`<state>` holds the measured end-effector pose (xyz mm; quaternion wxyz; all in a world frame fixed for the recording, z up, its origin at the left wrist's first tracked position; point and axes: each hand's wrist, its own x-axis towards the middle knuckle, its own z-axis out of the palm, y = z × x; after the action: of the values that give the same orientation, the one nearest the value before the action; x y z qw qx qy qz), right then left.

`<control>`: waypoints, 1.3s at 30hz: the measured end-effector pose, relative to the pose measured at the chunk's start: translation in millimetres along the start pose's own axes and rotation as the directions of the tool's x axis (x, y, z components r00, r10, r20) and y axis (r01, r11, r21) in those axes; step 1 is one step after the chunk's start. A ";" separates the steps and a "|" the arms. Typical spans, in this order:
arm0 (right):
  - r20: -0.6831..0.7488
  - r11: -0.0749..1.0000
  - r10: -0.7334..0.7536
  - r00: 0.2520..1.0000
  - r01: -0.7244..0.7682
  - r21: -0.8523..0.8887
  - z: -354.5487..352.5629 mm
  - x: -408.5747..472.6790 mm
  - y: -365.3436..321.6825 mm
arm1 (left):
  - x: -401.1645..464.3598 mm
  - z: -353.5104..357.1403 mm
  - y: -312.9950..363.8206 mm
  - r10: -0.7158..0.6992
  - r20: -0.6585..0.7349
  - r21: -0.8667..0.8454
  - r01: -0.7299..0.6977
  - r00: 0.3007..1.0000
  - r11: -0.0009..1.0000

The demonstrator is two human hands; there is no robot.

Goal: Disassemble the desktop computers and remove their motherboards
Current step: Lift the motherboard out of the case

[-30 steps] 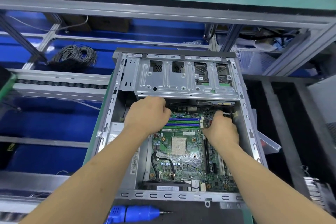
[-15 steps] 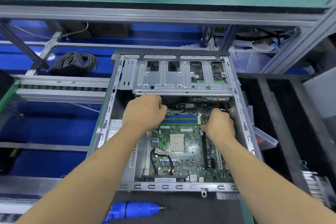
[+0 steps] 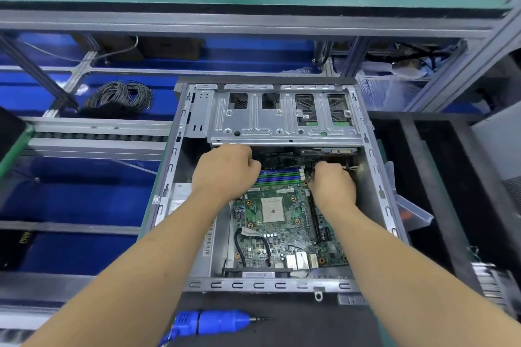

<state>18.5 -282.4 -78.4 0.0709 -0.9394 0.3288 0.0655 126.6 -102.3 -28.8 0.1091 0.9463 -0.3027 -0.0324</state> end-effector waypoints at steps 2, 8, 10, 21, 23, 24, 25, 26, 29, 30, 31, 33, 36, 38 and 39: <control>0.015 0.990 -0.102 0.995 0.103 -0.096 -0.9 -4.3 -2.8 | 0.9 0.2 0.1 0.004 -0.001 0.003 -0.004 1.000 1.000; 0.483 0.958 -0.287 0.827 0.251 0.139 -22.2 -36.6 -10.0 | 2.1 0.5 0.8 0.015 -0.003 0.004 -0.015 1.000 1.000; 0.691 0.950 -0.284 0.665 0.291 0.111 -23.7 -53.8 -11.8 | 1.9 0.3 1.5 0.014 -0.001 0.007 -0.014 1.000 1.000; 0.701 0.760 -0.445 0.558 0.649 -0.035 -29.2 -71.3 -0.1 | -4.3 -4.7 6.2 0.130 -0.117 0.051 -0.125 0.985 0.991; 0.680 0.770 -0.474 0.559 0.637 0.013 -29.5 -69.5 3.9 | -7.8 -6.1 6.6 0.142 -0.148 0.052 -0.136 0.979 0.989; 0.674 0.777 -0.480 0.562 0.628 0.029 -28.6 -69.6 5.4 | -11.0 -6.5 5.9 0.136 -0.165 0.035 -0.132 0.977 0.991; 0.669 0.777 -0.484 0.564 0.629 0.031 -27.8 -70.4 5.4 | -14.8 -7.1 5.0 0.133 -0.184 0.014 -0.132 0.974 0.991; 0.669 0.768 -0.484 0.565 0.641 0.014 -26.0 -71.2 3.2 | -19.5 -8.2 4.1 0.134 -0.207 -0.004 -0.138 0.969 0.990; 0.673 0.714 -0.492 0.552 0.698 -0.052 -19.4 -73.0 -9.3 | -34.2 -11.2 -0.3 0.164 -0.265 0.012 -0.167 0.950 0.986; 0.674 0.700 -0.495 0.549 0.711 -0.065 -18.3 -72.7 -12.7 | -39.0 -11.7 -2.3 0.165 -0.258 0.045 -0.158 0.952 0.986; 0.669 0.689 -0.502 0.548 0.721 -0.072 -18.2 -71.9 -15.1 | -43.3 -11.4 -4.5 0.159 -0.249 0.072 -0.145 0.955 0.987; 0.650 0.674 -0.524 0.551 0.735 -0.080 -19.0 -70.9 -18.2 | -49.0 -9.6 -10.6 0.120 -0.272 0.025 -0.117 0.955 0.993; 0.593 0.684 -0.544 0.594 0.723 -0.096 -20.0 -70.4 -13.6 | -48.6 -10.1 -11.1 0.062 -0.283 -0.078 -0.087 0.957 0.993; 0.549 0.704 -0.550 0.629 0.703 -0.100 -19.6 -70.0 -7.2 | -45.8 -9.8 -7.7 0.079 -0.238 -0.074 -0.099 0.968 0.992; 0.520 0.715 -0.555 0.649 0.692 -0.100 -19.9 -69.3 -4.5 | -45.0 -10.2 -7.2 0.074 -0.228 -0.091 -0.097 0.971 0.991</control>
<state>-30.8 -240.2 -46.8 0.0254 -0.9515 -0.0581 0.3011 95.3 -68.5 -20.7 0.1915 0.9233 -0.3268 0.0638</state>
